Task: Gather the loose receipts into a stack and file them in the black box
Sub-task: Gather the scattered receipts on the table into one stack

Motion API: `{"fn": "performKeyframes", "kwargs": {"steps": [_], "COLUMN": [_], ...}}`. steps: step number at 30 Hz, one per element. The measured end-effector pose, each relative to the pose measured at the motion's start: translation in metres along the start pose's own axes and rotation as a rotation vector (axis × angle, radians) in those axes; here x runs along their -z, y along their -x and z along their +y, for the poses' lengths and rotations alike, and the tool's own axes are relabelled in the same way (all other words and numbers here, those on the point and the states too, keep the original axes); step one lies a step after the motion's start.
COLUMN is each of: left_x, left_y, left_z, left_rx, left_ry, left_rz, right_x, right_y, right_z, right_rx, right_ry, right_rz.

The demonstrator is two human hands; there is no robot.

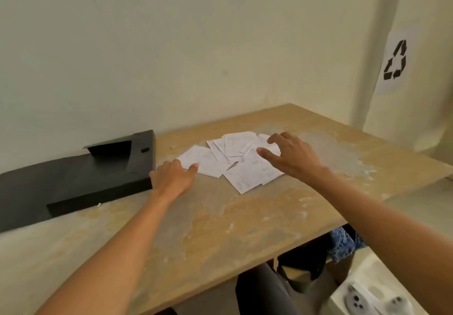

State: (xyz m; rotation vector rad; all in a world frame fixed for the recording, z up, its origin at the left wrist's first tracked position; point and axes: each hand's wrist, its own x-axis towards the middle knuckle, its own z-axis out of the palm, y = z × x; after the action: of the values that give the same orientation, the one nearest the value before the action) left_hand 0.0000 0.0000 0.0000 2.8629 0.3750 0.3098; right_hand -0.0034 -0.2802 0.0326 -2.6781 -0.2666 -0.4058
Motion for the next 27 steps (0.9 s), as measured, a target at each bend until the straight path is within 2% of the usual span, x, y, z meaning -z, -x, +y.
{"fn": "performKeyframes", "kwargs": {"steps": [3,6,11,16,22,25,27], "left_x": [-0.015,-0.026,-0.039,-0.049,-0.056,-0.057,-0.057], "left_y": [-0.009,-0.014,-0.032,-0.052,-0.077,-0.088,-0.094], "left_z": [0.001,0.006,0.018,0.027,0.038,0.042,0.044], "left_rx": [0.028,0.018,0.068,0.075,0.074,0.057,0.051], "left_ry": [-0.204,-0.259,-0.282,-0.273,-0.180,-0.136,-0.109], "left_rz": [-0.004,-0.016,-0.049,-0.064,-0.119,-0.129,-0.140], "right_x": [-0.019,-0.038,-0.056,-0.063,-0.062,-0.061,-0.057], "right_y": [-0.003,-0.006,-0.016,-0.026,-0.044,-0.043,-0.043], "right_z": [0.011,0.022,0.035,0.042,0.052,0.053,0.053], "right_rx": [-0.046,-0.112,-0.191,-0.179,-0.081,-0.103,-0.212], "right_ry": [0.140,0.226,0.248,0.280,0.135,0.162,0.276], "right_rz": [-0.005,-0.054,-0.124,-0.134,-0.186,-0.091,0.001]}}
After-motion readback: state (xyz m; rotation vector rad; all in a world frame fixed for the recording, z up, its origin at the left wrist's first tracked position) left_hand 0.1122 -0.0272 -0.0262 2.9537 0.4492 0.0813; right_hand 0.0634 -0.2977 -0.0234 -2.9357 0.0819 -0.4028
